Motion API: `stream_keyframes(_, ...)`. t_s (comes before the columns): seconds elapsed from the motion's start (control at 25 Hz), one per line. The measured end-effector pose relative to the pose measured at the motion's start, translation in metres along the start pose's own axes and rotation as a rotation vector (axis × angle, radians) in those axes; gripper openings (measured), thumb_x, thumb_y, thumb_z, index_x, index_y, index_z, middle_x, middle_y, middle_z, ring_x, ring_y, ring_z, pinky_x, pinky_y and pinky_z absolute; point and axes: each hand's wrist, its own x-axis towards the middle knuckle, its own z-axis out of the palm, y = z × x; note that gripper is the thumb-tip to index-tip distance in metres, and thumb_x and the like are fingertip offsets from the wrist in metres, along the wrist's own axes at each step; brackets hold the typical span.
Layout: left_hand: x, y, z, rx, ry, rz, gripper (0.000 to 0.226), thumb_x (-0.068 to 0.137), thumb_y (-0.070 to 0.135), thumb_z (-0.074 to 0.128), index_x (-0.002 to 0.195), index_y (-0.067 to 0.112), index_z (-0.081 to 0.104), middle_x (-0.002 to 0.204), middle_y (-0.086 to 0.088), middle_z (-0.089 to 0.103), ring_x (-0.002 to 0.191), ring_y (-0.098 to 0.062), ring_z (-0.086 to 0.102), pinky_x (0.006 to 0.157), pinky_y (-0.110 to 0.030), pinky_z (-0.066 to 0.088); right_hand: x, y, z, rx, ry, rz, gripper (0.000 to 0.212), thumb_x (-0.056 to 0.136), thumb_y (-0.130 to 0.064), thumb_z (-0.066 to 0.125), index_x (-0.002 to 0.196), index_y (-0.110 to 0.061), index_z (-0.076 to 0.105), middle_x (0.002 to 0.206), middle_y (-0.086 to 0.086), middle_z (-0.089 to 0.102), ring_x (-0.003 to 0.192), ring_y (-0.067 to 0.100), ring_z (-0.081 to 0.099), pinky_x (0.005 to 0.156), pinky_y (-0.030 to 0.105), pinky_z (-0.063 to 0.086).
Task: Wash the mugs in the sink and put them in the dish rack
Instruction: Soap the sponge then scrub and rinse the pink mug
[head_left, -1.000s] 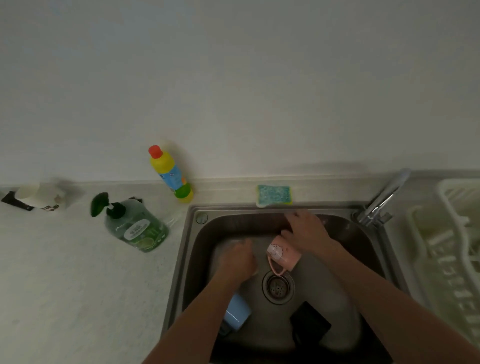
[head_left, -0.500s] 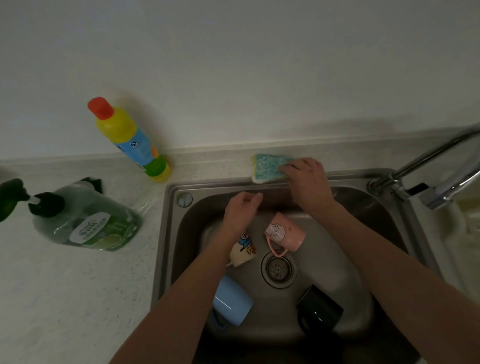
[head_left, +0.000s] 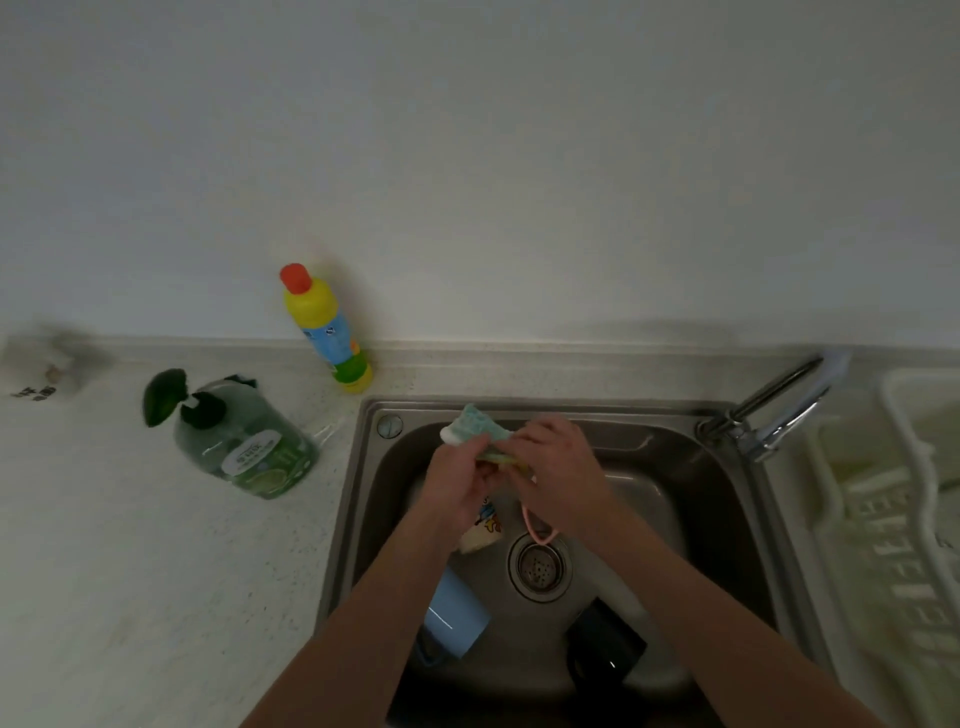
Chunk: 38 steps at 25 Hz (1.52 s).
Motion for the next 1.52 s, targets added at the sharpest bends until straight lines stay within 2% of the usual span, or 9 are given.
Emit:
stream_keyframes(0.28, -0.080, 0.052, -0.058, -0.116, 0.234, 0.220, 0.029, 0.099, -0.001, 0.049, 0.128, -0.003, 0.049, 0.123, -0.025, 0.062, 0.102, -0.032, 0.066, 0.068, -0.035, 0.062, 0.027, -0.068, -0.044, 0.170, -0.127, -0.062, 0.038, 0.098, -0.044, 0.052, 0.124, -0.020, 0.066, 0.117, 0.001, 0.067, 0.109, 0.019, 0.060, 0.094, 0.035, 0.047)
stream_keyframes(0.44, -0.124, 0.085, -0.098, -0.180, 0.318, 0.325, 0.028, 0.098, -0.005, 0.049, 0.125, 0.002, 0.050, 0.110, -0.018, 0.063, 0.089, -0.026, 0.065, 0.064, -0.029, 0.060, 0.066, -0.133, -0.056, 0.233, -0.199, -0.121, 0.033, 0.098, -0.042, 0.053, 0.120, -0.023, 0.068, 0.111, 0.000, 0.069, 0.103, 0.018, 0.063, 0.090, 0.035, 0.049)
stream_keyframes(0.64, -0.159, 0.124, -0.157, -0.217, 0.303, 0.399, 0.038, 0.098, -0.002, 0.051, 0.135, -0.003, 0.047, 0.117, -0.019, 0.065, 0.105, -0.032, 0.066, 0.078, -0.038, 0.060, 0.113, -0.234, -0.057, 0.412, -0.252, -0.097, 0.039, 0.099, -0.041, 0.053, 0.133, -0.023, 0.059, 0.125, -0.005, 0.063, 0.102, 0.005, 0.057, 0.085, 0.022, 0.044)
stream_keyframes(0.84, -0.175, 0.161, -0.180, -0.303, 0.209, 0.373, 0.038, 0.096, 0.000, 0.052, 0.134, -0.001, 0.050, 0.118, -0.023, 0.066, 0.105, -0.034, 0.067, 0.067, -0.033, 0.061, 0.159, -0.290, -0.041, 0.426, -0.232, -0.047, 0.042, 0.100, -0.041, 0.051, 0.138, -0.024, 0.054, 0.130, -0.003, 0.061, 0.116, 0.014, 0.059, 0.100, 0.033, 0.045)
stream_keyframes(1.04, -0.171, 0.185, -0.180, -0.332, 0.098, 0.310, 0.035, 0.098, -0.001, 0.049, 0.132, -0.004, 0.049, 0.118, -0.025, 0.065, 0.107, -0.035, 0.066, 0.073, -0.034, 0.062, 0.182, -0.295, -0.030, 0.423, -0.218, 0.054, 0.021, 0.096, -0.027, 0.061, 0.112, -0.022, 0.072, 0.117, -0.006, 0.069, 0.104, 0.007, 0.061, 0.079, 0.020, 0.041)
stream_keyframes(1.16, -0.166, 0.188, -0.179, -0.323, 0.052, 0.288, 0.035, 0.098, -0.002, 0.048, 0.133, -0.003, 0.049, 0.111, -0.021, 0.068, 0.099, -0.031, 0.068, 0.071, -0.033, 0.061, 0.185, -0.292, -0.027, 0.502, -0.276, 0.116, 0.021, 0.094, -0.024, 0.064, 0.112, -0.019, 0.072, 0.113, -0.005, 0.070, 0.100, 0.006, 0.061, 0.075, 0.017, 0.041)
stream_keyframes(1.28, -0.160, 0.191, -0.179, -0.328, 0.012, 0.288, 0.034, 0.098, -0.004, 0.044, 0.132, -0.002, 0.050, 0.111, -0.021, 0.068, 0.102, -0.033, 0.067, 0.085, -0.041, 0.058, 0.184, -0.288, -0.025, 0.661, -0.341, 0.164, 0.017, 0.095, -0.022, 0.063, 0.108, -0.017, 0.074, 0.110, -0.004, 0.072, 0.100, 0.006, 0.063, 0.068, 0.010, 0.042)
stream_keyframes(1.36, -0.156, 0.192, -0.178, -0.338, 0.000, 0.282, 0.034, 0.099, -0.005, 0.043, 0.131, -0.002, 0.051, 0.116, -0.023, 0.067, 0.108, -0.036, 0.066, 0.091, -0.044, 0.055, 0.183, -0.284, -0.023, 0.693, -0.360, 0.187, 0.013, 0.095, -0.027, 0.064, 0.103, -0.022, 0.074, 0.107, -0.004, 0.073, 0.104, 0.011, 0.065, 0.077, 0.018, 0.048)
stream_keyframes(1.52, -0.154, 0.192, -0.178, -0.344, -0.009, 0.276, 0.034, 0.098, -0.004, 0.045, 0.132, 0.000, 0.051, 0.117, -0.020, 0.068, 0.107, -0.032, 0.067, 0.087, -0.039, 0.057, 0.186, -0.281, -0.020, 0.678, -0.400, 0.231, 0.011, 0.095, -0.034, 0.062, 0.099, -0.031, 0.071, 0.107, -0.003, 0.072, 0.106, 0.018, 0.066, 0.088, 0.038, 0.053)
